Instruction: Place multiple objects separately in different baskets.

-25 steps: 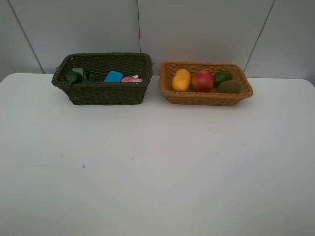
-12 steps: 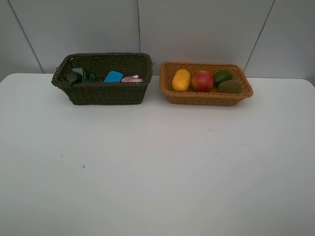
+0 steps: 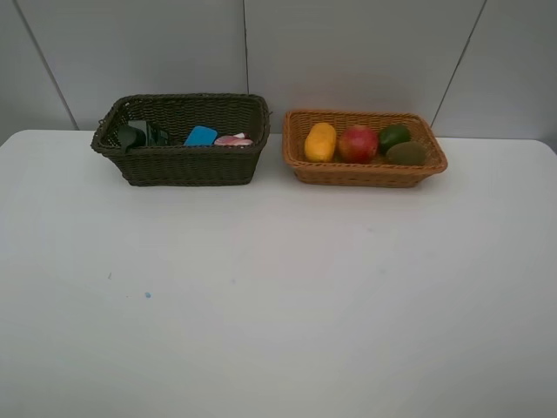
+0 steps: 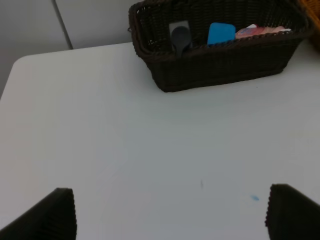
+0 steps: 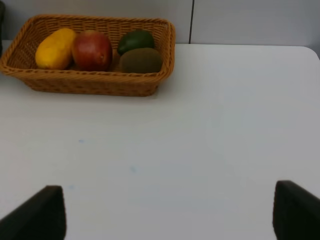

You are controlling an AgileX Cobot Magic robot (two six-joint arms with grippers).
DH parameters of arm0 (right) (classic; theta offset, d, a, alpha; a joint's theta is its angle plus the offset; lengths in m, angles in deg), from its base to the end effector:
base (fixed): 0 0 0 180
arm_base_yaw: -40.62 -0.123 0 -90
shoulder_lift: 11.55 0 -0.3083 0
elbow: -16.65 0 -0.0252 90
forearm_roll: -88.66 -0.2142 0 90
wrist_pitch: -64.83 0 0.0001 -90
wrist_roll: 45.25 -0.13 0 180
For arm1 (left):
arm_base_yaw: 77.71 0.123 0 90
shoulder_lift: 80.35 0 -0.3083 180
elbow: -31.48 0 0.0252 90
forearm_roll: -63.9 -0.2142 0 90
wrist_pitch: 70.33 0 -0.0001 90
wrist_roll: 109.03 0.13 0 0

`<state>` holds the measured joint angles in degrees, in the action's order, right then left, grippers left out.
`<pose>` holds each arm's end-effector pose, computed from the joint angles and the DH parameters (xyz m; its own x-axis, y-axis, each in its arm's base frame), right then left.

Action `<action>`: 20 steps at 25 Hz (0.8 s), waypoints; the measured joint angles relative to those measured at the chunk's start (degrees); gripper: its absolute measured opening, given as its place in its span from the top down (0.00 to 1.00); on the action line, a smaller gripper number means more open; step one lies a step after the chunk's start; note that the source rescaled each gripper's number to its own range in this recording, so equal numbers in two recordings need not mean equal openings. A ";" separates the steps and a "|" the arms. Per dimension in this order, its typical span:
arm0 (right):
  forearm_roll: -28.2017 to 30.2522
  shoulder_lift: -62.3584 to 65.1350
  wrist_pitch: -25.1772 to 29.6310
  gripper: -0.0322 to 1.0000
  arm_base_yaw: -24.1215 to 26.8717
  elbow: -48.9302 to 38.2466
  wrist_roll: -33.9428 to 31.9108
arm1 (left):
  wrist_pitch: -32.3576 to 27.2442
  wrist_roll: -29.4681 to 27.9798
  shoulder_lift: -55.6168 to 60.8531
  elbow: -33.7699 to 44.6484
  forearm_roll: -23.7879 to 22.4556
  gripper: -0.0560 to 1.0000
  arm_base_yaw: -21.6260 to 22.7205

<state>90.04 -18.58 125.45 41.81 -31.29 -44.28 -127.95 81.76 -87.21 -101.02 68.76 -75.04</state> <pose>-0.0279 -0.0022 0.2481 -0.4327 -0.0198 -0.9013 0.0273 0.9990 -0.0350 -0.0260 -0.0105 0.2567 -0.3657 0.1251 -0.9223 0.0727 0.9917 0.1057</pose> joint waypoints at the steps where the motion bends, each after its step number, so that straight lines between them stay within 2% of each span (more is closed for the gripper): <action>1: 0.00 0.00 0.00 0.00 0.00 0.00 0.00 | -0.43 -0.55 0.06 0.21 -0.12 0.00 0.37; 7: 0.00 0.00 0.00 0.00 0.00 0.00 0.00 | -2.57 -3.46 0.06 1.53 -0.37 0.00 1.44; 20: 0.00 0.00 0.00 0.00 0.00 0.00 0.00 | -2.57 -3.68 0.06 1.53 -0.48 0.00 1.44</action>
<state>90.04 -18.58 125.45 41.81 -31.29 -44.28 -130.52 78.08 -87.15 -99.49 68.28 -73.59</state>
